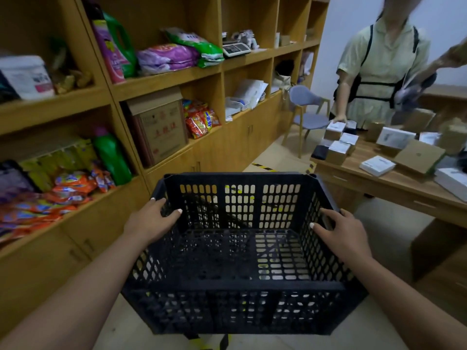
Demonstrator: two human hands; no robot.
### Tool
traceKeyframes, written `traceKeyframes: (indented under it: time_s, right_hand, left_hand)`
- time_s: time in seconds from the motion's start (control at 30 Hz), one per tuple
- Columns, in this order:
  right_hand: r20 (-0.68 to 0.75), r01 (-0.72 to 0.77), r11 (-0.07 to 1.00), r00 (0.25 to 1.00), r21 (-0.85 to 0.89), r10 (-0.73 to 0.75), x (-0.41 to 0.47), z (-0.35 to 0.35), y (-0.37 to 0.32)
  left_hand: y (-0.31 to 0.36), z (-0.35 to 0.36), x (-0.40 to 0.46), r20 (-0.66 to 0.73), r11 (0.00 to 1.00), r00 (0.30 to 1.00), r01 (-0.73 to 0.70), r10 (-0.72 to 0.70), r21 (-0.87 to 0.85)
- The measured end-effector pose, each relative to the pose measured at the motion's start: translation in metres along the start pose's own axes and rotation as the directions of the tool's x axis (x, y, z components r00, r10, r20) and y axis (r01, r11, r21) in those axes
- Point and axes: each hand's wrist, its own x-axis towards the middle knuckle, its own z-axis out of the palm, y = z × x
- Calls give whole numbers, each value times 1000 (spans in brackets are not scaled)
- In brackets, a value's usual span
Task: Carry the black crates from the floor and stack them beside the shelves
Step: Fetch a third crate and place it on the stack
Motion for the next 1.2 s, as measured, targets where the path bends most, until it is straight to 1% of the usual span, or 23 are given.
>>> traceKeyframes:
  time_s: [0.1, 0.3, 0.4, 0.53, 0.63, 0.73, 0.93, 1.03, 1.2]
  right_hand:
    - [23, 8, 1000, 1000, -15, -8, 25, 20, -18]
    - [55, 24, 1000, 998, -17, -23, 83, 63, -45]
    - [69, 23, 1000, 997, -17, -22, 108, 80, -58]
    - [91, 8, 999, 996, -36, -4, 135, 97, -76]
    - [82, -23, 999, 996, -35, 26, 147, 112, -89]
    - [64, -61, 998, 996, -32, 63, 157, 128, -104]
    - [-10, -176, 984, 984, -41, 175, 165, 167, -142]
    - [-61, -241, 970, 969, -28, 239, 163, 188, -161]
    - [-131, -340, 940, 933, -18, 335, 152, 222, -190]
  left_hand:
    - [-15, 4, 24, -1, 1000, 1000, 21, -21, -13]
    - [-36, 13, 90, 47, 997, 997, 66, -65, -28]
    - [-46, 17, 124, 50, 996, 995, 89, -89, 0]
    - [-57, 16, 166, 64, 996, 994, 86, -86, 2]
    - [-64, 16, 199, 76, 997, 994, 76, -77, 17]
    - [-75, 17, 235, 93, 998, 994, 51, -53, 27]
    - [-104, 21, 316, 183, 998, 982, -60, 53, 33]
    - [-116, 21, 355, 234, 994, 967, -111, 105, 14]
    - [-130, 24, 405, 280, 982, 943, -188, 178, 11]
